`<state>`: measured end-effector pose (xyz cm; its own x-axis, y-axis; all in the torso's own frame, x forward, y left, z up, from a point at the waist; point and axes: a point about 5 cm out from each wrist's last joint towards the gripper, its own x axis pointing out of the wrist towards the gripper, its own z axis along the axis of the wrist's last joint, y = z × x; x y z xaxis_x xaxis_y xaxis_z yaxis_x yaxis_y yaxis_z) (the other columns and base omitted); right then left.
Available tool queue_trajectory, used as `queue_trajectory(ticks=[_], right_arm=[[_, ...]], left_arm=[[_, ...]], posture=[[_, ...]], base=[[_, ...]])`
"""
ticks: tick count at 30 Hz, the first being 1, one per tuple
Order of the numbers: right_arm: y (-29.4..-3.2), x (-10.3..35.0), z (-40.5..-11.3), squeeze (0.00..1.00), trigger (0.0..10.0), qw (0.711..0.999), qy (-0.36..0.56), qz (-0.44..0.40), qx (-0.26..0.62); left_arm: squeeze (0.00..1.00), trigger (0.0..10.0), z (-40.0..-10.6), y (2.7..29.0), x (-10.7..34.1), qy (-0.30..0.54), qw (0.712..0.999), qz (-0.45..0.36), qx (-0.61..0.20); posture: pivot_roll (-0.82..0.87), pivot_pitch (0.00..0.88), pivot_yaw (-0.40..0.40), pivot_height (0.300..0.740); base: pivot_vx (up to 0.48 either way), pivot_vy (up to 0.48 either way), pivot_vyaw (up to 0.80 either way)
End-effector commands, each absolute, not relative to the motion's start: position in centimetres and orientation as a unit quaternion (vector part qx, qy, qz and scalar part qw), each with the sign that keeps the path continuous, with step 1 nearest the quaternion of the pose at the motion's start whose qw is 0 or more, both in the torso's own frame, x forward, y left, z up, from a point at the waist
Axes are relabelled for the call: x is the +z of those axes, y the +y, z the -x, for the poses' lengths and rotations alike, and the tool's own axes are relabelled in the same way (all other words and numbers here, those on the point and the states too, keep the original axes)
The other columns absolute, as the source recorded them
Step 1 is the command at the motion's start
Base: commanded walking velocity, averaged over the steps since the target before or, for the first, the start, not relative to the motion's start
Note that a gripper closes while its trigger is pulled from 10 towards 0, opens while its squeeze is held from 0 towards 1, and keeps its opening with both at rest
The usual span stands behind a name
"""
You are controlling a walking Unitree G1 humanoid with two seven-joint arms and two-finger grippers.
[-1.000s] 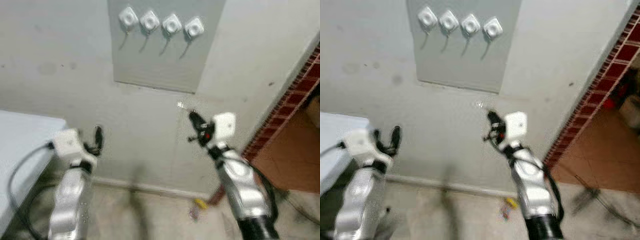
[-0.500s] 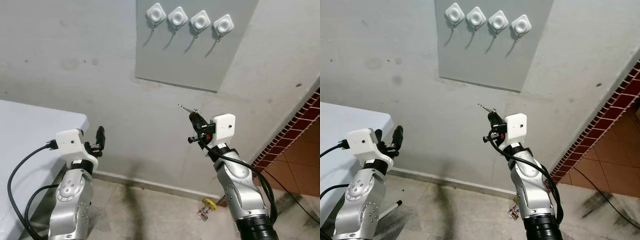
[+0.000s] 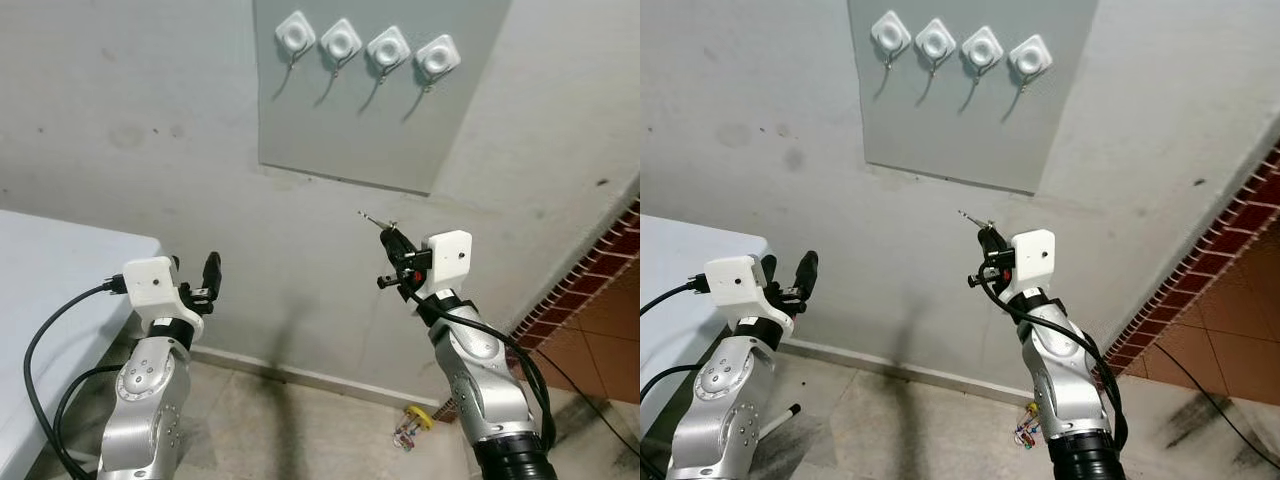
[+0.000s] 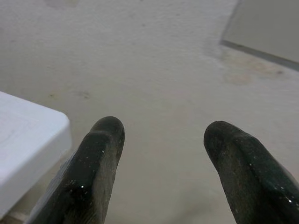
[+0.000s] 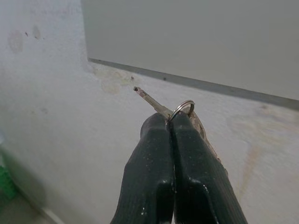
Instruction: Hang keys on a hook
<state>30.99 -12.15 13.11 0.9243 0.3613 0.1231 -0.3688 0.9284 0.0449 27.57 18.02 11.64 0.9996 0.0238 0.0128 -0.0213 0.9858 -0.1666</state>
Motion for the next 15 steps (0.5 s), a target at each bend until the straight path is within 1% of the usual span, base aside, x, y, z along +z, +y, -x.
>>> queue_trajectory(ticks=[1,5,15], right_arm=[[-12.36,13.42,-31.02,0.0,10.0,0.98,-0.062,-0.034,0.186],[-12.33,13.38,-31.0,0.0,10.0,0.98,-0.062,-0.034,0.187],[-12.35,13.38,-31.01,0.0,10.0,0.979,-0.062,-0.034,0.19]], left_arm=[[0.0,10.0,-27.62,17.87,12.07,-0.013,0.997,0.075,0.005],[0.0,10.0,-27.63,17.75,12.28,-0.019,0.997,0.07,0.005],[0.0,10.0,-27.57,17.47,12.48,-0.03,0.997,0.065,0.004]], posture=[[-0.01,0.031,-0.055,0.74],[-0.01,0.029,-0.056,0.74],[-0.01,0.03,-0.058,0.74]], base=[[0.368,0.0,0.0],[0.338,0.0,0.0],[0.0,0.0,0.0]])
